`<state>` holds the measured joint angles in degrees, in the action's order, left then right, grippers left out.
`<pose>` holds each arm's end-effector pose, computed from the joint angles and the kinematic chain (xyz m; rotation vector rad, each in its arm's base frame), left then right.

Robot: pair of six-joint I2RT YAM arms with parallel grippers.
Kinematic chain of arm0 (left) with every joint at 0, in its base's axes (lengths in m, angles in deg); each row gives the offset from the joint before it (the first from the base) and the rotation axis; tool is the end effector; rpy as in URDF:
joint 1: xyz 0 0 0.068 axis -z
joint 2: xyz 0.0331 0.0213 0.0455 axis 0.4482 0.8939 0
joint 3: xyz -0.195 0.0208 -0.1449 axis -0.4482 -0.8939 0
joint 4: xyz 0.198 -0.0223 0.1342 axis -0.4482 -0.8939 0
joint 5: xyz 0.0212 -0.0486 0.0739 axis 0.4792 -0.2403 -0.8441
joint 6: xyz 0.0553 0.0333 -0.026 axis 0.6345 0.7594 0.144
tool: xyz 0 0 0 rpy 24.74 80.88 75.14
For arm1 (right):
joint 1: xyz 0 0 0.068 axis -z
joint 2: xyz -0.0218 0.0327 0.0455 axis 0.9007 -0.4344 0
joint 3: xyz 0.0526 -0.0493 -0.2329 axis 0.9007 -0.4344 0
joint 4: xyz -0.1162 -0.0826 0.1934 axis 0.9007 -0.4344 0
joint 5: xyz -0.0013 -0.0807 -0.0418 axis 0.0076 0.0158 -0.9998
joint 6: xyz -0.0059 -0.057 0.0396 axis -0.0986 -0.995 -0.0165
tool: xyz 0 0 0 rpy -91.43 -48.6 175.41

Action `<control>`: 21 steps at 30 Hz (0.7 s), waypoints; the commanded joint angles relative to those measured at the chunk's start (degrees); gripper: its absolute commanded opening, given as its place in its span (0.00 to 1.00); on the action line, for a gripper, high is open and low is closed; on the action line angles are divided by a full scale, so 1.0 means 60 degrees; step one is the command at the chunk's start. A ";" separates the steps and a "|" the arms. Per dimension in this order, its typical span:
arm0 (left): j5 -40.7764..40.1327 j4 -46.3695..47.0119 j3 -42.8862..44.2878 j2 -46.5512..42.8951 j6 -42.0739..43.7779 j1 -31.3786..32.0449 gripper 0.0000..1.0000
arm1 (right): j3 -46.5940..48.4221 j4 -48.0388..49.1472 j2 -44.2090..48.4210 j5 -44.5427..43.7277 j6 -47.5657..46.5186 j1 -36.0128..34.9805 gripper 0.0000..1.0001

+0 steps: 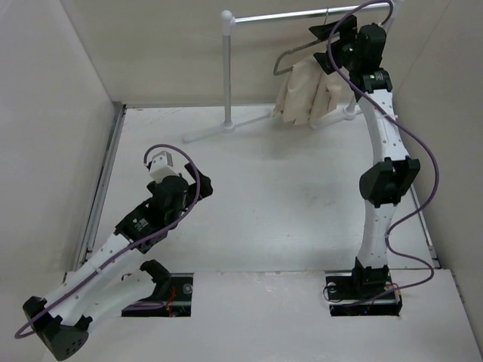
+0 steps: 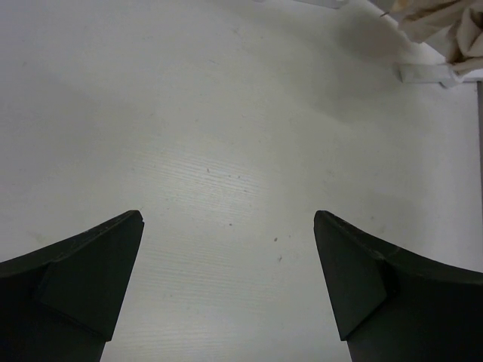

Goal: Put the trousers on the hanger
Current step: Place the hanger at the clothesline, then reset both arms

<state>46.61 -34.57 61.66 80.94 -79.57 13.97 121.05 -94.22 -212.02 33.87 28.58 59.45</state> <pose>0.1572 -0.1000 0.2917 -0.3831 1.8973 -0.5293 0.4830 0.0541 0.4117 0.7808 1.6009 1.1655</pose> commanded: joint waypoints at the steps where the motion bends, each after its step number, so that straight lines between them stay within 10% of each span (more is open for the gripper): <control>1: 0.0065 -0.0563 0.0249 0.0097 -0.0107 -0.0386 1.00 | -0.0921 0.0239 0.1746 -0.0099 -0.0807 0.0119 1.00; 21: 0.1603 -0.1999 0.0572 0.1183 -0.0004 -0.1603 1.00 | -1.3590 -0.0298 1.1823 -0.3539 -0.3839 -0.0875 1.00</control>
<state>54.04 -45.00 64.72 89.53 -79.75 4.72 47.02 -90.61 -146.67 19.82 10.77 56.44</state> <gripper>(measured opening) 0.997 0.999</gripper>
